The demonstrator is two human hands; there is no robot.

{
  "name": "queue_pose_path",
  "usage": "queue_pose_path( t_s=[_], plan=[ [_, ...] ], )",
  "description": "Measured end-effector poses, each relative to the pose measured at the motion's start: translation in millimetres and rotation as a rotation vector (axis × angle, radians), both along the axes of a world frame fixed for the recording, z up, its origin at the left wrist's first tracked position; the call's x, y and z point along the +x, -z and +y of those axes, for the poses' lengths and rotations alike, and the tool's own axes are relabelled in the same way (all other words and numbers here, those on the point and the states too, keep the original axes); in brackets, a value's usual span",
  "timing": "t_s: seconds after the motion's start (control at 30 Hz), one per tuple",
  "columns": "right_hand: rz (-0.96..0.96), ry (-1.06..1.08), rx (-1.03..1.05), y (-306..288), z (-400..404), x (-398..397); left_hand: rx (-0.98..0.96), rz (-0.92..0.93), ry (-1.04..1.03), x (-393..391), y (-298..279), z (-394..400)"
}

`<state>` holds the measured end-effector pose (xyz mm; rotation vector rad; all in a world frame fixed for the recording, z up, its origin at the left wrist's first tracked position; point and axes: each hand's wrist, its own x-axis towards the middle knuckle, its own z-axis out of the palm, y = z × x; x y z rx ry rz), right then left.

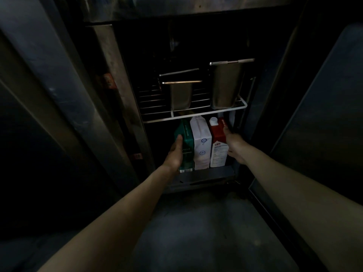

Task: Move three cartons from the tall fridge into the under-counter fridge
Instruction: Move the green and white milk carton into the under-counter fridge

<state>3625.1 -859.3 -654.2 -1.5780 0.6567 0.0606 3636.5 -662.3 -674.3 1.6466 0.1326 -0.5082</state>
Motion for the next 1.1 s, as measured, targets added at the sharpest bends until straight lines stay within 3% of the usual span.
queue_pose_path(
  t_s=[0.3,0.53,0.77,0.97,1.1],
  plan=[
    [0.034,-0.006,-0.042,-7.3,4.2,-15.8,0.036,-0.077,-0.076,-1.0,-7.6,-5.2],
    [0.075,-0.102,-0.204,-43.0,12.7,-46.9,0.283,-0.138,-0.034,-37.4,-56.7,-5.8],
    [0.167,-0.259,-0.346,-123.9,31.5,-94.0,0.375,-0.181,0.127,-98.4,-155.4,-14.2],
    [0.248,-0.5,-0.529,-220.0,43.0,-149.1,0.322,-0.173,0.194,-137.6,-261.6,-19.5],
    [0.198,-0.636,-0.682,-291.8,37.6,-192.2,0.312,-0.18,0.285,-165.7,-321.1,-18.6]
  ],
)
